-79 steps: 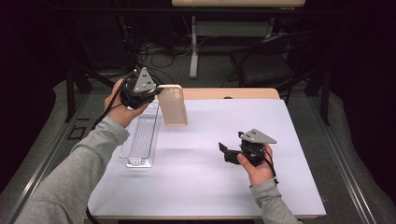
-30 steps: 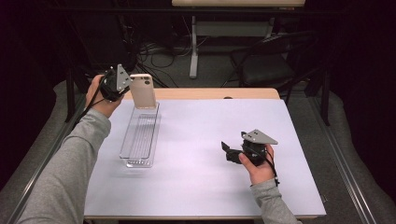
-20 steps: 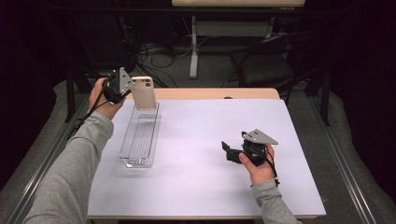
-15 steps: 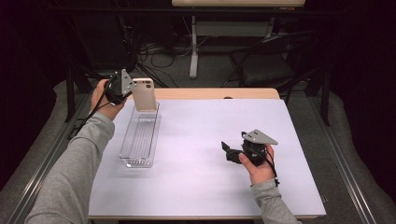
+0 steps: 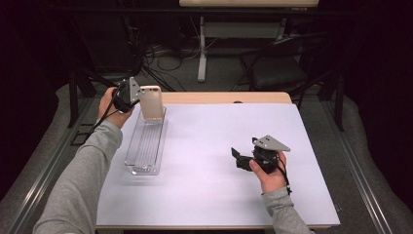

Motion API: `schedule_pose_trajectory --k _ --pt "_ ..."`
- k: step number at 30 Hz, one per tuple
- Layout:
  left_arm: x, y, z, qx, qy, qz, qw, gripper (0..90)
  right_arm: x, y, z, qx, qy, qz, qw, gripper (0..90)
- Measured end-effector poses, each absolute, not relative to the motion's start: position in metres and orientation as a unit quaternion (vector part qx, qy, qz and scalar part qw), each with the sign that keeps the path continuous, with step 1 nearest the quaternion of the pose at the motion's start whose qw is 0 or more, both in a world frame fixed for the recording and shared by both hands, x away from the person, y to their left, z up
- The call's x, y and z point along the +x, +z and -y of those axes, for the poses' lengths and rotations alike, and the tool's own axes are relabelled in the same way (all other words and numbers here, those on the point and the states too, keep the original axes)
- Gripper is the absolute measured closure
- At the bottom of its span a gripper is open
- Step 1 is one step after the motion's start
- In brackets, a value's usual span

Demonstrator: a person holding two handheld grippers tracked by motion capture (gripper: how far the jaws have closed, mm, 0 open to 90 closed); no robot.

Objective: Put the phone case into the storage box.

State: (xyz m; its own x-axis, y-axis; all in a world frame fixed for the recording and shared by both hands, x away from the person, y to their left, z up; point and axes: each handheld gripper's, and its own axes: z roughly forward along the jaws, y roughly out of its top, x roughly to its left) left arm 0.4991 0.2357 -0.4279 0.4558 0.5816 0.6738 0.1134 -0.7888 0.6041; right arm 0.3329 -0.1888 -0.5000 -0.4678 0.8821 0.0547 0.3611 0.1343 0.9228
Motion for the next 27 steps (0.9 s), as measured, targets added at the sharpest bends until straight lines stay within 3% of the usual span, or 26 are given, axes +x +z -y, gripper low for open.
schedule_pose_trajectory --k 27 --pt "0.501 -0.451 -0.239 0.812 0.482 -0.215 0.249 79.1 0.335 -0.504 0.184 0.437 0.481 -0.713 0.264 13.7"
